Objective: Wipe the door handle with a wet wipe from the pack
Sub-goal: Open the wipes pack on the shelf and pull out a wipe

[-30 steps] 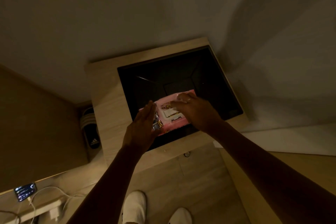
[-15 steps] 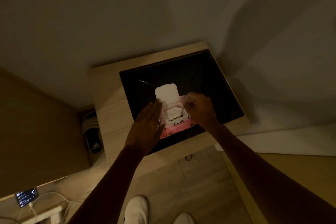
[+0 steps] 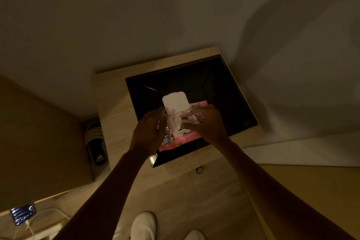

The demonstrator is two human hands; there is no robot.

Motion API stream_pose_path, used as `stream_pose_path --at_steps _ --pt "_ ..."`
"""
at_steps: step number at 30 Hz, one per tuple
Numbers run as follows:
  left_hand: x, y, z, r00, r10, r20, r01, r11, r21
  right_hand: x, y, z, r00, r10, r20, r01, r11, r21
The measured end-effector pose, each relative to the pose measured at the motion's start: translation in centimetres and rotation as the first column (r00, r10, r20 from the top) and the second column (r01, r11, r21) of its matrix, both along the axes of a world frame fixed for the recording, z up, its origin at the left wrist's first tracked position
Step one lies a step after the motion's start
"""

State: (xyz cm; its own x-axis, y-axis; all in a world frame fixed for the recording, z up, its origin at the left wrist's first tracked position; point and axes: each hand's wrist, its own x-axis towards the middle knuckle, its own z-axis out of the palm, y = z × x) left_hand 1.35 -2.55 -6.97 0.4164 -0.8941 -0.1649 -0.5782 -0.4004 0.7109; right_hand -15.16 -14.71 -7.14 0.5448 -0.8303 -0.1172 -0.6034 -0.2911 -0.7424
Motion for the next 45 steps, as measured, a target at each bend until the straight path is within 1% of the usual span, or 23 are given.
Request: stream_pose_path --at_steps 2,5,7,10,14,17,21,24,27,29,31,33,35,39,42,45 --pt "0.3 -0.3 0.1 0.999 0.004 -0.052 -0.003 1.0 0.008 -0.1 0.5 -0.4 0.998 -0.023 -0.066 0.019 0.998 -0.064" --pt "0.3 -0.6 0.3 0.996 -0.012 -0.091 0.012 1.0 0.003 0.0 1.2 -0.6 0.991 -0.066 -0.115 0.051 0.991 -0.125" --pt "0.1 -0.8 0.7 0.989 -0.039 -0.141 0.031 0.998 -0.055 0.0 1.6 -0.9 0.989 -0.064 -0.135 0.037 0.981 -0.192" --pt "0.0 -0.9 1.1 0.989 -0.081 -0.125 0.065 0.99 -0.126 0.0 1.8 -1.0 0.989 -0.048 -0.142 0.014 0.973 -0.232" --pt "0.4 -0.9 0.4 0.994 -0.08 -0.069 0.073 0.993 -0.092 -0.1 1.9 -0.9 0.992 -0.04 -0.117 0.014 0.975 -0.221" --pt "0.7 -0.8 -0.3 0.996 -0.073 -0.046 0.071 0.997 -0.026 -0.2 1.8 -0.7 0.995 -0.024 -0.099 0.007 0.986 -0.169" --pt "1.1 -0.6 -1.1 0.998 -0.06 -0.01 0.06 0.997 0.054 -0.4 1.6 -0.7 0.997 0.0 -0.074 -0.01 0.99 -0.139" --pt "0.9 -0.4 -0.9 0.998 -0.057 0.031 0.055 0.997 0.053 -0.6 1.5 -0.7 0.999 0.007 -0.052 -0.015 0.985 -0.172" --pt "0.6 -0.2 -0.7 0.978 -0.142 0.155 0.142 0.99 0.011 -0.5 1.4 -1.4 0.998 0.045 0.04 -0.035 0.973 -0.229" --pt "0.5 -0.2 -0.6 0.951 -0.208 0.228 0.211 0.977 0.013 -0.3 1.3 -1.5 0.998 0.05 0.036 -0.043 0.98 -0.193" --pt "0.4 -0.4 -0.4 0.931 -0.253 0.264 0.255 0.967 0.03 -0.1 1.1 -1.6 0.996 0.078 0.039 -0.071 0.984 -0.166" --pt "0.3 -0.4 -0.2 0.927 -0.266 0.263 0.264 0.964 0.041 0.1 0.9 -1.6 0.99 0.138 0.017 -0.132 0.968 -0.212" --pt "0.0 -0.4 -0.3 0.945 -0.241 0.221 0.238 0.97 0.043 0.3 0.8 -1.4 0.987 0.155 -0.028 -0.157 0.96 -0.231" --pt "-0.5 -0.4 -0.8 0.966 -0.207 0.152 0.19 0.975 0.117 0.4 0.8 -0.7 0.996 0.082 0.025 -0.077 0.984 -0.163" --pt "-0.8 -0.6 -0.6 0.967 -0.21 0.145 0.194 0.974 0.117 0.0 0.5 -0.6 0.997 0.059 0.052 -0.049 0.984 -0.172" --pt "-0.9 -0.7 -0.5 0.965 -0.214 0.151 0.198 0.973 0.116 -0.3 0.3 -0.2 0.997 0.001 0.074 0.011 0.987 -0.16"
